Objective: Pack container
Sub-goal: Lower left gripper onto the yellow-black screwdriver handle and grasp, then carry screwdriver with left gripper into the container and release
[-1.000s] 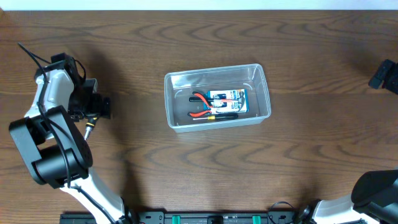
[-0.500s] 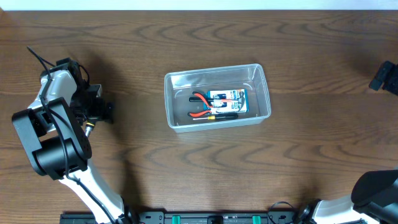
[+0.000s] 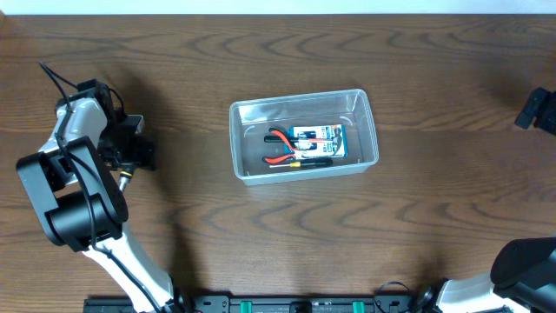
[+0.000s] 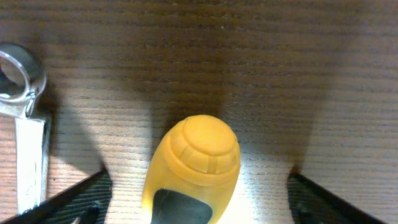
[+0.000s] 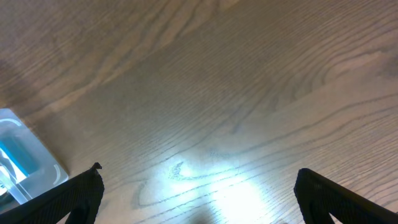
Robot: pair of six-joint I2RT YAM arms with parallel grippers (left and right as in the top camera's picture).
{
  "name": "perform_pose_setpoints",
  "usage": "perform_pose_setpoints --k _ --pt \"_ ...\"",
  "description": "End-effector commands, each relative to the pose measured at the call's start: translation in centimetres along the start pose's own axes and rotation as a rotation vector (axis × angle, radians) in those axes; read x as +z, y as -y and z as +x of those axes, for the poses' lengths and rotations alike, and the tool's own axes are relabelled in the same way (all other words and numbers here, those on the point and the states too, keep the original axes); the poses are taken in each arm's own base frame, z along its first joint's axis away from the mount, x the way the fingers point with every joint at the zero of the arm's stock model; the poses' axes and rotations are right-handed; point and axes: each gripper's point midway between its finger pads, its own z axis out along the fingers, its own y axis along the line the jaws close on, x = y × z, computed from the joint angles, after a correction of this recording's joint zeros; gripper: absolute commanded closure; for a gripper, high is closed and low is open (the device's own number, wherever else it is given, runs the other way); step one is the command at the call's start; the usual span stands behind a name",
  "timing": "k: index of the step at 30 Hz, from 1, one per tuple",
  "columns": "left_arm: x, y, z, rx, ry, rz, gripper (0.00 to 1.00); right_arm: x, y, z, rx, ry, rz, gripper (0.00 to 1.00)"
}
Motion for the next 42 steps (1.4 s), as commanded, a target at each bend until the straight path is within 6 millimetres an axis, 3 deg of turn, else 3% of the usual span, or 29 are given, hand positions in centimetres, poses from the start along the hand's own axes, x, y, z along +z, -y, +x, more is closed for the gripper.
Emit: perform_pose_setpoints --k 1,8,13,14,16,25,36,42 --pt "0.8 0.0 0.2 0.006 -0.017 0.011 0.23 0.0 0.0 0.2 -0.018 -0.004 0.005 0.01" --pt "0.8 0.0 0.2 0.006 -0.017 0.011 0.46 0.0 0.0 0.3 -0.018 -0.011 0.006 0.01" --pt "0.8 0.0 0.2 0.006 -0.017 0.011 0.67 0.0 0.0 0.6 -0.022 -0.023 0.006 0.01" --pt "0.8 0.0 0.2 0.006 -0.017 0.011 0.77 0.0 0.0 0.7 -0.024 -0.026 0.007 0.01" --pt "0.8 0.0 0.2 0.006 -0.017 0.011 0.85 0.0 0.1 0.8 -0.025 -0.030 0.014 0.01" --pt "0.8 0.0 0.2 0.006 -0.016 0.011 0.94 0.0 0.3 0.9 -0.025 -0.034 0.021 0.01" --pt "0.7 -0.1 -0.1 0.005 -0.002 0.006 0.94 0.0 0.3 1.1 -0.025 -0.040 0.021 0.01" --pt "-1.2 0.3 -1.1 -0.001 0.042 -0.014 0.94 0.0 0.3 1.0 -0.025 -0.040 0.021 0.01"
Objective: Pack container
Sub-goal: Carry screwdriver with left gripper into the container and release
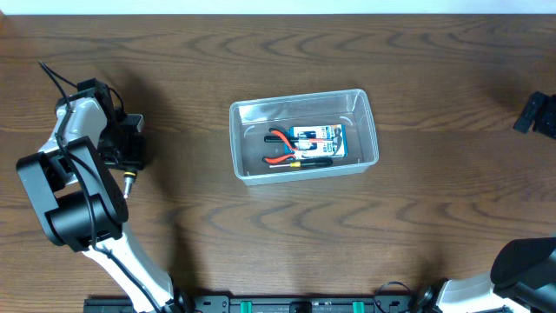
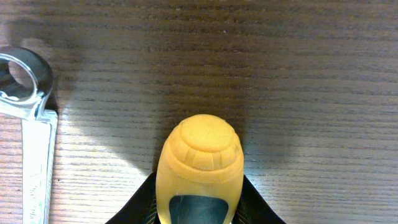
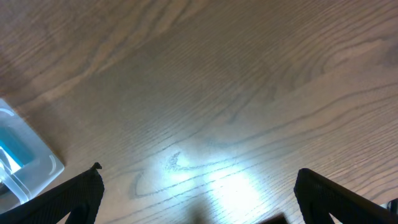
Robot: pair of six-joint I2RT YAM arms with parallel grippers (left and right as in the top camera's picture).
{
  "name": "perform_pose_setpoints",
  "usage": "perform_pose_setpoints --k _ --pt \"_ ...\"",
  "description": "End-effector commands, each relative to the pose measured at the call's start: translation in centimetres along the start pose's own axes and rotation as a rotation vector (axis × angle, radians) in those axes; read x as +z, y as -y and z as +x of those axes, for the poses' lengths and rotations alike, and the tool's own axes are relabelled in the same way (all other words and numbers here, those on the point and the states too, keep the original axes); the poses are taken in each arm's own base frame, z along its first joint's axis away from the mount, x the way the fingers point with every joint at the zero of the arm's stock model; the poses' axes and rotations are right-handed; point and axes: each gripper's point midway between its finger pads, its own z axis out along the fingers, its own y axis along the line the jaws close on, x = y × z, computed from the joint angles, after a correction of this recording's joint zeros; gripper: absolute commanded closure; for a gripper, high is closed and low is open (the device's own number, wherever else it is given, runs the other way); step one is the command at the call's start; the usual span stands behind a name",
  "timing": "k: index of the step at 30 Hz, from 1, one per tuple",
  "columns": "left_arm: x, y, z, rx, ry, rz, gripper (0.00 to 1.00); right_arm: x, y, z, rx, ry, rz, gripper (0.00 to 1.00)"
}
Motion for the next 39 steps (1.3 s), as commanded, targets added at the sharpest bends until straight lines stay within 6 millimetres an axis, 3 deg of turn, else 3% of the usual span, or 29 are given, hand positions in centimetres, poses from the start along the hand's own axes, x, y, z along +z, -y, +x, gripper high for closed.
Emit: perform_pose_setpoints --k 1,9,12,18,19,23,28,31,34,39 --pt "-1.6 0.4 -1.1 0.003 0.047 -0.014 0.94 0.0 0.1 0.1 -0.019 -0.003 0.010 0.01" --pt "-8.5 3.1 -2.1 0.080 0.199 -0.069 0.94 0.0 0.1 0.3 -0.018 -0.011 0.010 0.01" --pt "-11.8 5.3 -2.5 0.133 0.295 -0.073 0.94 0.0 0.1 0.5 -0.009 -0.019 0.010 0.01" --pt "-19.0 14.3 -3.9 0.374 0.567 0.010 0.94 0.0 0.1 0.9 0.001 -0.034 0.010 0.01" --pt "-20.6 17.1 -4.3 0.458 0.636 0.008 0.94 0.0 0.1 1.0 0.001 -0.037 0.010 0.01" --pt "-22.3 24.8 -4.1 0.693 0.734 0.025 0.94 0.0 0.1 1.2 0.001 -0.045 0.010 0.01" --pt "-21.6 33.4 -3.1 0.922 0.774 0.070 0.94 0.0 0.1 1.2 0.001 -0.048 0.010 0.01" --pt "-19.9 36.9 -2.6 1.000 0.757 0.094 0.94 0.0 0.1 1.2 0.001 -0.046 0.010 0.01" --pt "-16.6 38.3 -2.3 1.029 0.667 0.106 0.94 0.0 0.1 1.3 0.016 -0.048 0.010 0.01" --pt "-9.9 38.0 -2.2 1.032 0.467 0.103 0.94 0.0 0.1 1.2 0.017 -0.047 0.010 0.01"
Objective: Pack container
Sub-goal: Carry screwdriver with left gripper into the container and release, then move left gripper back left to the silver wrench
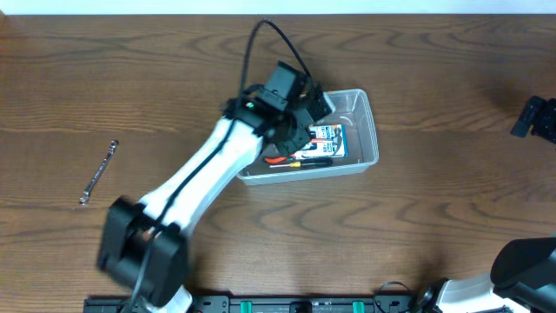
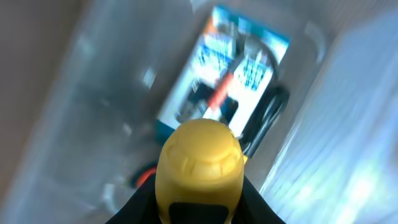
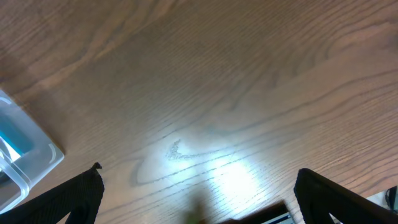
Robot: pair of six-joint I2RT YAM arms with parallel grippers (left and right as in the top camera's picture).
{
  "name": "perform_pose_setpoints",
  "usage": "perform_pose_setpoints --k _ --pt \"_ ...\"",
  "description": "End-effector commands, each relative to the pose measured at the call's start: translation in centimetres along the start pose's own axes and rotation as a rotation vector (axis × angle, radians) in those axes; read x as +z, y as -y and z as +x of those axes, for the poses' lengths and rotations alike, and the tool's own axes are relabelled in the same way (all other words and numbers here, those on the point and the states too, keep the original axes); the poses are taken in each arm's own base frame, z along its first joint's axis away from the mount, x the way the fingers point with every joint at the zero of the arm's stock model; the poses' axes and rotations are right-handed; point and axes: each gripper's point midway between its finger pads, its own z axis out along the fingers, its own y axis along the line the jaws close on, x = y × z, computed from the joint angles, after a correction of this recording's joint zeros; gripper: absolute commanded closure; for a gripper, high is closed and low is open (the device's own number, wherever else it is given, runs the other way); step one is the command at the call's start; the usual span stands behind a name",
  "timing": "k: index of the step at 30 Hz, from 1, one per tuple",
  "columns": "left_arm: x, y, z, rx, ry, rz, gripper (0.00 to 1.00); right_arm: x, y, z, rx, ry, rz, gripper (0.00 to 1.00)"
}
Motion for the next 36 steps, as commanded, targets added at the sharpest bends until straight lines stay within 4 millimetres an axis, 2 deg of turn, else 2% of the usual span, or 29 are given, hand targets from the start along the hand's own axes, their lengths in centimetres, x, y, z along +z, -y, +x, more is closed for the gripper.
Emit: perform_pose_setpoints --k 1,5,10,11,12,13,14,17,20,24,29,32,34,36 --pt "3.6 0.1 2.1 -0.013 -0.103 0.046 0.94 0.0 0.0 0.1 0.015 -0.002 0.009 0.01" --pt "5.8 0.5 3.5 -0.020 -0.157 0.075 0.94 0.0 0.0 0.1 0.026 -0.002 0.009 0.01" --pt "6.8 0.7 4.3 -0.022 -0.186 0.089 0.94 0.0 0.0 0.0 0.026 0.002 0.009 0.01" --pt "6.9 0.7 4.3 -0.023 -0.188 0.090 0.89 0.0 0.0 0.0 0.026 0.003 0.009 0.01" --pt "6.9 0.7 4.3 -0.023 -0.188 0.089 0.74 0.0 0.0 -0.1 0.026 0.005 0.009 0.01" --pt "6.9 0.7 4.3 -0.023 -0.188 0.089 0.51 0.0 0.0 -0.1 0.026 0.006 0.009 0.01" --pt "6.8 0.7 4.3 -0.023 -0.187 0.089 0.39 0.0 0.0 -0.1 0.026 0.007 0.009 0.01" --pt "6.6 0.7 4.2 -0.023 -0.186 0.088 0.22 0.0 0.0 -0.1 0.026 0.006 0.009 0.01" --pt "5.4 0.6 3.7 -0.020 -0.166 0.078 0.16 0.0 0.0 -0.1 0.029 0.006 0.009 0.01" --pt "1.8 -0.3 1.9 -0.008 -0.094 0.016 0.13 0.0 0.0 -0.1 0.029 0.007 0.009 0.01" --pt "-5.8 -2.8 0.7 -0.009 -0.004 -0.166 0.13 0.0 0.0 -0.1 0.029 0.005 0.008 0.01" --pt "-10.7 -4.9 1.7 -0.083 0.023 -0.291 0.10 0.0 0.0 -0.1 0.034 0.006 0.008 0.01" --pt "-14.0 -6.7 3.5 -0.203 0.038 -0.371 0.07 0.0 -0.1 -0.1 0.034 0.006 -0.001 0.01" --pt "-16.7 -8.4 6.1 -0.340 0.044 -0.419 0.06 0.0 -0.2 -0.1 0.033 0.005 -0.004 0.01"
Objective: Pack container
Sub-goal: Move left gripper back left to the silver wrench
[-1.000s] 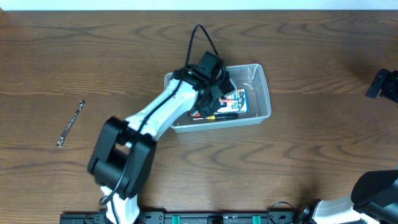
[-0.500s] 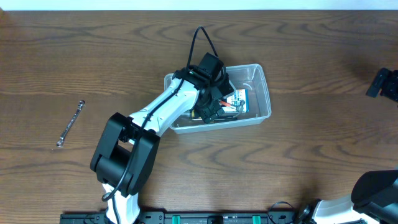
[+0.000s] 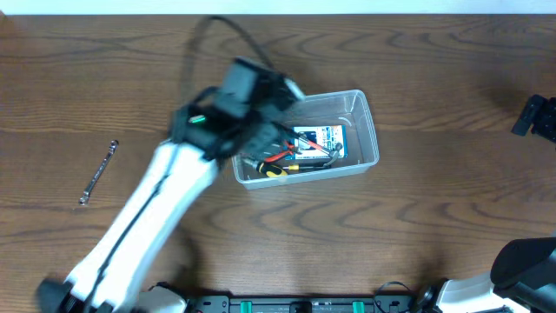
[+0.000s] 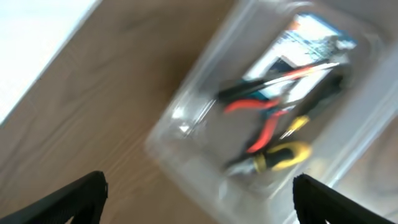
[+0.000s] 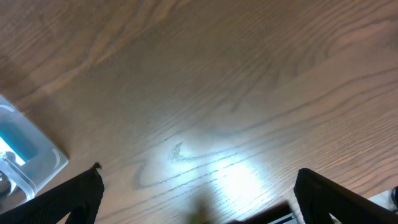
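Note:
The clear plastic container (image 3: 369, 130) stands mid-table, and its wall (image 4: 186, 124) fills the left wrist view. Inside lie a blue package (image 3: 323, 136), red-handled pliers (image 4: 261, 118) and a yellow-handled screwdriver (image 3: 276, 172) near the front left corner; the screwdriver (image 4: 283, 155) rests among the other tools. My left gripper (image 4: 199, 180) hovers open above the container's left end, blurred, with nothing between its fingers. My right gripper (image 5: 199, 169) is open over bare wood at the table's far right edge (image 3: 537, 115).
A silver wrench (image 3: 97, 172) lies on the wood at the far left. The left arm (image 3: 165, 200) slants from the front edge up to the container. A corner of the container (image 5: 28, 165) shows at the left of the right wrist view.
My left gripper was shut on the yellow-handled screwdriver over the container. Now it is open and sits further left, and the screwdriver lies in the container. The right arm has not moved.
My left gripper stood open around the yellow handle at the table's far left, beside the wrench. Then it was shut on the handle. Then it held the screwdriver over the container. Now the screwdriver lies inside, the gripper is open and the wrench stays at the left.

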Robot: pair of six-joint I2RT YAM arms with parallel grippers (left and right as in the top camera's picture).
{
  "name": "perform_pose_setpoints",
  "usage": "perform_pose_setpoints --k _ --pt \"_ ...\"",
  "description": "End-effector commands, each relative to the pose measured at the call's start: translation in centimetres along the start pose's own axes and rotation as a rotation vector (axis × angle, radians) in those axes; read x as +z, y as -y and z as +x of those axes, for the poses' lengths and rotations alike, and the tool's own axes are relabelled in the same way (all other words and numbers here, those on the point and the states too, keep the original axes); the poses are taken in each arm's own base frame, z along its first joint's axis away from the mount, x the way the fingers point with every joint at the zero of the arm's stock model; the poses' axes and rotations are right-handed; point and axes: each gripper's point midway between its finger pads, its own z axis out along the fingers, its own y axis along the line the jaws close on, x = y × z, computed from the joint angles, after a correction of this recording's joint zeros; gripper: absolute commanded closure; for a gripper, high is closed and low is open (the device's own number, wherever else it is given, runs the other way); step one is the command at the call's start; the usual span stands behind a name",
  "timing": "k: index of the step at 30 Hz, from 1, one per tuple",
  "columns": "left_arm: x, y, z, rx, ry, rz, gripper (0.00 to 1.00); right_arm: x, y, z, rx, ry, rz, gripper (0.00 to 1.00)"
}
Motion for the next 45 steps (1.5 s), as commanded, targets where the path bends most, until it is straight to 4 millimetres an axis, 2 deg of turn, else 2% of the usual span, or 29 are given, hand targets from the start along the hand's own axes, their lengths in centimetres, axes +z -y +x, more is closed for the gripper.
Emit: perform_pose_setpoints --k 1,3,5,7,12,17,22,29,34,38,45 --pt "-3.9 -6.4 3.7 -0.279 -0.031 -0.179 0.05 0.0 -0.2 0.1 0.010 -0.002 -0.003 0.01" --pt "-5.2 -9.1 6.9 -0.447 -0.069 -0.237 0.01 0.0 -0.3 0.1 0.010 -0.003 -0.011 0.01" --pt "-6.0 -11.5 10.3 -0.588 -0.126 -0.287 0.02 0.0 -0.4 0.1 0.009 -0.003 -0.017 0.01" --pt "-6.1 -13.2 13.6 -0.674 -0.191 -0.313 0.02 0.0 -0.4 0.1 0.010 -0.003 -0.017 0.01" --pt "-5.2 -15.9 20.1 -0.747 -0.325 -0.306 0.02 0.0 -0.4 0.3 0.010 -0.011 -0.017 0.01" --pt "-2.8 -17.9 25.6 -0.883 -0.428 -0.282 0.02 0.0 -0.4 0.3 0.010 -0.010 -0.016 0.01" --pt "1.1 -18.5 29.9 -0.960 -0.528 -0.222 0.02 0.0 -0.3 0.4 0.009 -0.014 -0.012 0.01" --pt "5.9 -17.5 34.1 -0.942 -0.639 -0.107 0.02 0.0 0.0 1.0 -0.015 -0.037 0.005 0.01" --pt "7.9 -16.3 36.0 -0.860 -0.691 -0.014 0.02 0.0 0.8 0.9 -0.018 -0.032 0.051 0.01" --pt "8.7 -16.0 37.4 -0.827 -0.708 0.026 0.02 0.0 1.3 0.8 -0.018 -0.031 0.083 0.01" --pt "8.5 -16.3 39.2 -0.792 -0.707 0.048 0.02 0.0 1.3 0.6 -0.018 -0.023 0.083 0.01"
